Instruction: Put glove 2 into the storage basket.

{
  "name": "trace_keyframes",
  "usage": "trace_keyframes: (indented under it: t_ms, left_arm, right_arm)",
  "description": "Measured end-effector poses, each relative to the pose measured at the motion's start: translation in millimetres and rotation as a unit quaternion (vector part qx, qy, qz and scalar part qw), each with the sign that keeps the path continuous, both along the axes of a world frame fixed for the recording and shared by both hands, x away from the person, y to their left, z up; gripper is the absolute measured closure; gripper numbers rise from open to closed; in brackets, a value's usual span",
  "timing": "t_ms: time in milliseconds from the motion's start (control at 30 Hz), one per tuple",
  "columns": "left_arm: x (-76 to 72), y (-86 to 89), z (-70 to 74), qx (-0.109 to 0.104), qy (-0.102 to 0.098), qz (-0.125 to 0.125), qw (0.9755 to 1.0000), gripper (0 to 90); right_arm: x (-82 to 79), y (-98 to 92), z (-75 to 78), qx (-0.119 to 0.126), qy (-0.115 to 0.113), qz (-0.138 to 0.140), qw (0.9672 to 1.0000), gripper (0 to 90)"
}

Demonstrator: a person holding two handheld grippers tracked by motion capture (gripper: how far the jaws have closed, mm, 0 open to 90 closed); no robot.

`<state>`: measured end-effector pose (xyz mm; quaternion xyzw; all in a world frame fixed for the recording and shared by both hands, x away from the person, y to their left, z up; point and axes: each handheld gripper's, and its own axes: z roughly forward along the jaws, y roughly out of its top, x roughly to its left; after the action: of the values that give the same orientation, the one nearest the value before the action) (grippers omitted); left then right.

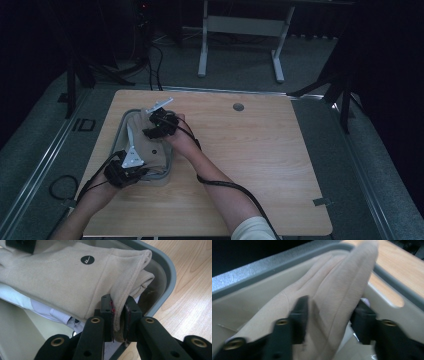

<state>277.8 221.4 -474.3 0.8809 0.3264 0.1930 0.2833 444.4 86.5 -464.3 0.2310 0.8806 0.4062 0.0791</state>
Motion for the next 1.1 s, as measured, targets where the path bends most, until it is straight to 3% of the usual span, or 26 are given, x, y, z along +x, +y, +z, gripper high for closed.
trace_keyframes:
  t_ms: [67,200,267,433,800,1100]
  left_arm:
    - [-0.5,2.0,4.2,-0.013,0.001,0.006,0.9999,76.2]
    - [-3.6,5.2,14.8,-0.05,-0.006,0.019,0.9985,49.5]
    - [-4.7,5.5,19.7,-0.06,-0.011,0.026,0.9978,41.0]
    - [-6.3,1.0,28.1,-0.098,-0.019,0.02,0.9948,16.3]
    - [-7.1,-33.5,30.8,-0.124,-0.029,-0.009,0.9918,15.3]
    - [-8.3,-63.1,28.6,-0.136,-0.033,-0.044,0.9892,15.3]
  right_arm:
    - [-0.5,-6.9,5.7,0.012,0.003,0.003,0.9999,37.6]
    - [-4.2,-20.3,15.2,0.033,0.008,0.011,0.9994,25.4]
    - [-6.3,-25.4,18.0,0.03,0.012,0.021,0.9993,19.8]
    - [-14.8,-41.2,23.8,0.049,0.01,0.022,0.9985,18.1]
    - [-30.8,-77.8,23.6,0.034,-0.02,0.026,0.9989,15.5]
    - [-33.7,-112.8,13.6,0.027,-0.021,0.009,0.9994,15.7]
